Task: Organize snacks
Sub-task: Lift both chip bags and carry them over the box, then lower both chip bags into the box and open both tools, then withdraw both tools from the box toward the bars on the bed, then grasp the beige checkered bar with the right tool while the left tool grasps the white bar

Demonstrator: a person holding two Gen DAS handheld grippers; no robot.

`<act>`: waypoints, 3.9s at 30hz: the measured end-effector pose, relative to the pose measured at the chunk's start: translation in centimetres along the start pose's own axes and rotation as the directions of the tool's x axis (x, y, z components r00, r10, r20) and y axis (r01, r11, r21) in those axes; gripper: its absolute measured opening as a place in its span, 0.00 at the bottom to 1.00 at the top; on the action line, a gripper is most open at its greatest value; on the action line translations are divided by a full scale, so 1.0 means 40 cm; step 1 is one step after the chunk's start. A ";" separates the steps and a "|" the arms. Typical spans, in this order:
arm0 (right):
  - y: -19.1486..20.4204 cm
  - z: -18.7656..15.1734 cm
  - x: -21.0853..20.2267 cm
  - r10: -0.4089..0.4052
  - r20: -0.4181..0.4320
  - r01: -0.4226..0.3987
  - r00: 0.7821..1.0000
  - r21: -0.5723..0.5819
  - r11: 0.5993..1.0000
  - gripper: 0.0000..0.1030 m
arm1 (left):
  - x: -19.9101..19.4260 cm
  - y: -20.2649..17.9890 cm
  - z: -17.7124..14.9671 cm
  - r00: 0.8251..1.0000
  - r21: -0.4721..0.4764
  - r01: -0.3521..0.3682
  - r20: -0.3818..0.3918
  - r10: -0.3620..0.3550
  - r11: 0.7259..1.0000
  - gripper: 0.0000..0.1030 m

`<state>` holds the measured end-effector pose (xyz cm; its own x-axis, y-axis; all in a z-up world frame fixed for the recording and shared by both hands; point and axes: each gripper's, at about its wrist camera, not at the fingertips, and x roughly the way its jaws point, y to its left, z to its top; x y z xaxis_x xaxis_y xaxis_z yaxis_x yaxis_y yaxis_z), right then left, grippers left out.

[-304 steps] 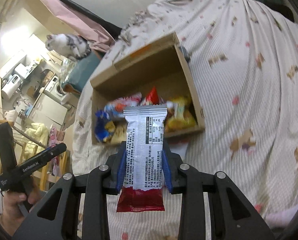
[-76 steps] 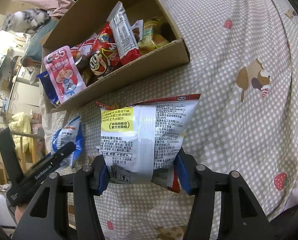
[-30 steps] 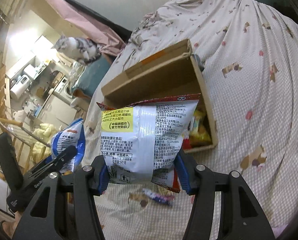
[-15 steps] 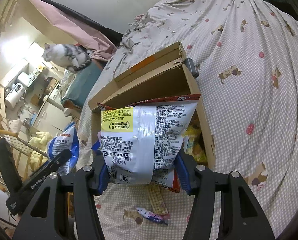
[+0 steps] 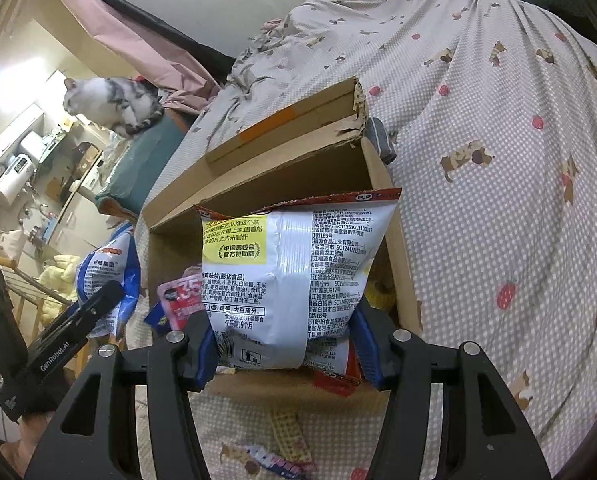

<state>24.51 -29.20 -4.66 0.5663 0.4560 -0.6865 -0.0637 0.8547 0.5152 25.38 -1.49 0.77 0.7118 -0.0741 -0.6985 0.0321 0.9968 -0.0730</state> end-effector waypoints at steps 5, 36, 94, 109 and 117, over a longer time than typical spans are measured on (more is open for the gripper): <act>-0.021 0.016 0.008 -0.001 0.021 0.000 1.000 0.025 1.000 0.57 | 0.018 0.053 0.015 1.000 -0.089 0.019 -0.002 -0.020 0.996 0.48; 0.021 0.018 0.056 0.061 -0.027 -0.061 0.998 0.006 0.998 0.87 | 0.060 -0.064 -0.020 0.995 0.046 0.091 -0.056 -0.089 0.995 0.77; -0.060 -0.253 -0.043 -0.080 -0.220 0.113 0.972 0.138 0.984 0.87 | -0.084 0.007 -0.247 0.972 -0.114 -0.006 -0.234 -0.021 0.993 0.77; -0.061 -0.274 0.066 -0.168 -0.346 0.216 0.923 0.103 0.971 0.87 | 0.007 0.034 -0.300 0.921 -0.168 -0.055 -0.389 -0.015 0.984 0.78; 0.008 -0.281 0.172 -0.116 -0.405 0.135 0.907 0.018 0.991 0.80 | 0.044 0.055 -0.316 0.898 -0.222 -0.100 -0.439 -0.007 0.970 0.78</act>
<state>19.14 -23.00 -14.97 0.1880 0.4152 -0.8901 0.0280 0.9036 0.4274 17.82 0.19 -9.63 0.3312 -0.0870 -0.9396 -0.1963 0.9676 -0.1588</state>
